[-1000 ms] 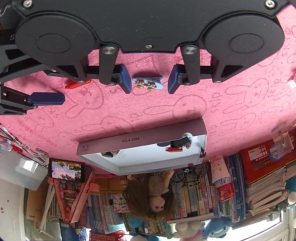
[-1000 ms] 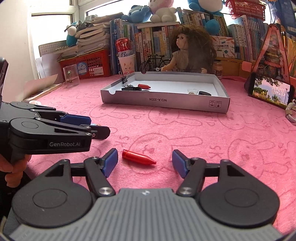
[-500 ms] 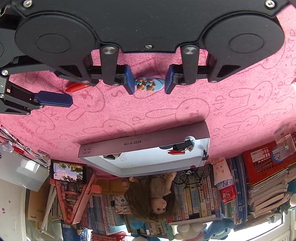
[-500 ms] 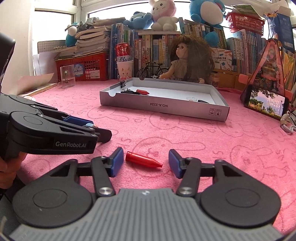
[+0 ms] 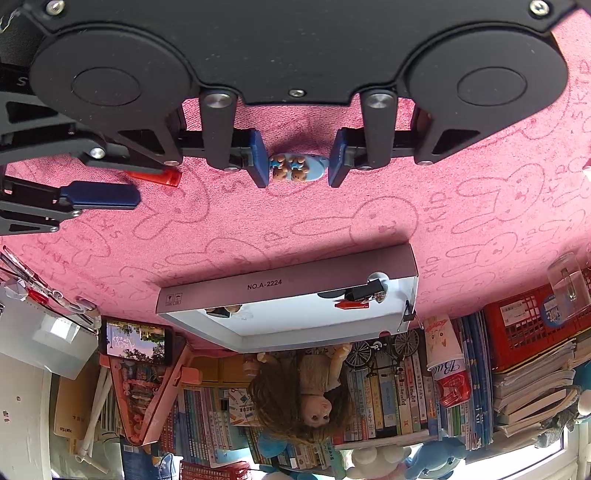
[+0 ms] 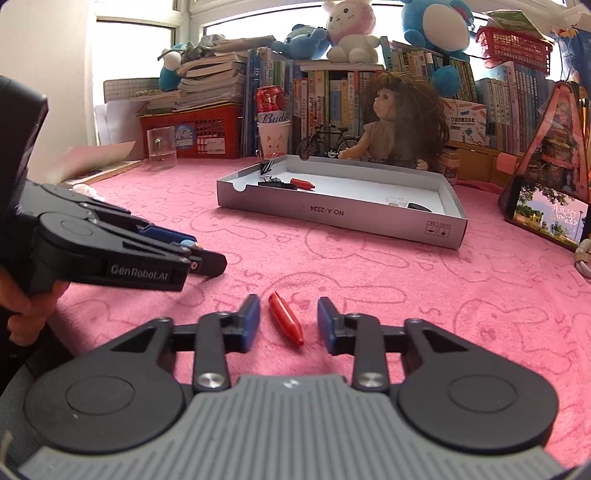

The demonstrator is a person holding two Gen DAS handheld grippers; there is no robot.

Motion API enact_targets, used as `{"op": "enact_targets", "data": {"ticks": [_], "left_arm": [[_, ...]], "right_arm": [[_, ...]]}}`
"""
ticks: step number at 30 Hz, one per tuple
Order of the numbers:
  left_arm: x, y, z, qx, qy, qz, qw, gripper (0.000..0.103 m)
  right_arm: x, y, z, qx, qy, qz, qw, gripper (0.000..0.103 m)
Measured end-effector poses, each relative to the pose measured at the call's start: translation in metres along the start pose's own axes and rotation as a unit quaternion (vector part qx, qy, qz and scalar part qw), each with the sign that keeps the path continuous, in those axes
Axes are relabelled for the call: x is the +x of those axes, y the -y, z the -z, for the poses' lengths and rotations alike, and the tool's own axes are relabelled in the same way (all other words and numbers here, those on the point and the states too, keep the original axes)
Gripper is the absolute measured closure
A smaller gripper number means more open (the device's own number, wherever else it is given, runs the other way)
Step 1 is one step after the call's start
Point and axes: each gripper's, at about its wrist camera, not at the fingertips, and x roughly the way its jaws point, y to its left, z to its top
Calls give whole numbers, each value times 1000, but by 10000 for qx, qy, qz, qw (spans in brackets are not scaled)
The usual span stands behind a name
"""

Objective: Organize rigid objects

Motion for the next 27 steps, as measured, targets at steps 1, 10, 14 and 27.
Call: {"op": "enact_targets", "data": {"ticks": [1,10,14,27], "left_arm": [[0,0,0,-12,-3,5,10000,70],[0,-2,0,-40,-8,12,10000,70],[0,-2,0,-78,-11,-2,10000,70],[-6,-9,2,-306,45,44,9995,70]], "right_arm": [[-1,1,1,-82,-46,42,9999,48],[-10,27,4,-198,-161,657,9975,47],[-8,36,3,61,-188,1031,9945,47],[-11,5,-1,837,-61,499,9952,27]]}}
